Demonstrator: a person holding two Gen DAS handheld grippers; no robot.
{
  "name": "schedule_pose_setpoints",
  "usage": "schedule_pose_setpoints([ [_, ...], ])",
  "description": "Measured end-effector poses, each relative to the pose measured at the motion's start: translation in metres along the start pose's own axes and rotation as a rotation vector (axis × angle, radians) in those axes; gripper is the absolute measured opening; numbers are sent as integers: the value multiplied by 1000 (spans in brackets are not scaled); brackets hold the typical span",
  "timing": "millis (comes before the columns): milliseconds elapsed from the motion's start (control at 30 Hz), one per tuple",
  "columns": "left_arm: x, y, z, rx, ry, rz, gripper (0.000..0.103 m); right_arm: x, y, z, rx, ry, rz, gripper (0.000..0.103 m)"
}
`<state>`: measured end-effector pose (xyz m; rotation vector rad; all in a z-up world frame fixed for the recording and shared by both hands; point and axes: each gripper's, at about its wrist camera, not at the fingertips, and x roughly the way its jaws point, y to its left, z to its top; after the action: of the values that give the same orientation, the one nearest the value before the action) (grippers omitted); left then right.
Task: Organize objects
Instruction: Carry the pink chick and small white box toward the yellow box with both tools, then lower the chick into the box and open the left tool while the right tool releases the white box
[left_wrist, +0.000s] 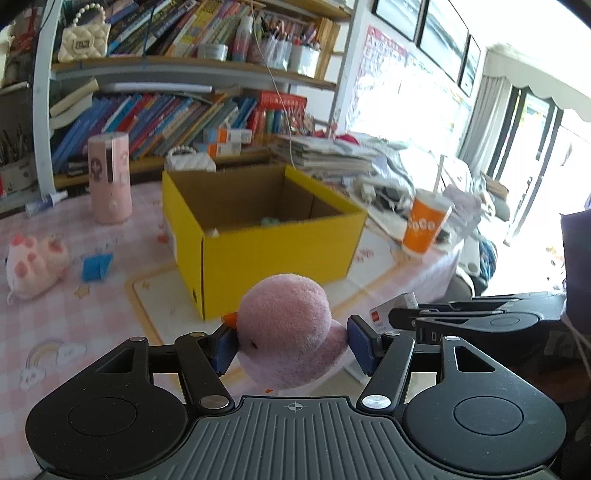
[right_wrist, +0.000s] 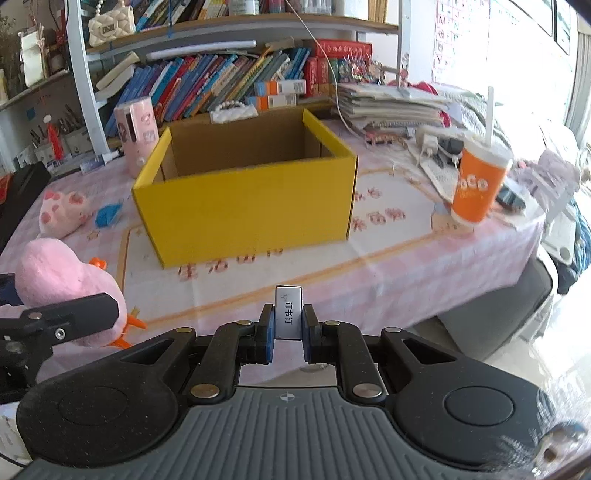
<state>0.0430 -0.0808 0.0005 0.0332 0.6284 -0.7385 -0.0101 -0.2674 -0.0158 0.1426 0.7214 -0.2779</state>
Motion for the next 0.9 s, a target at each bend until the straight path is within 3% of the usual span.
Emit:
schedule_pose_setpoints([
  [433,41,-6,73,8,-143,74,62,26,-26,92,-73,-180,73,13],
  [633,70,-6,87,6,-139,128,62,51,-34,128,-115,-220,112,13],
  [900,109,-2,94,28,-89,195,62,92,-36,150,-174,-188,166,14],
])
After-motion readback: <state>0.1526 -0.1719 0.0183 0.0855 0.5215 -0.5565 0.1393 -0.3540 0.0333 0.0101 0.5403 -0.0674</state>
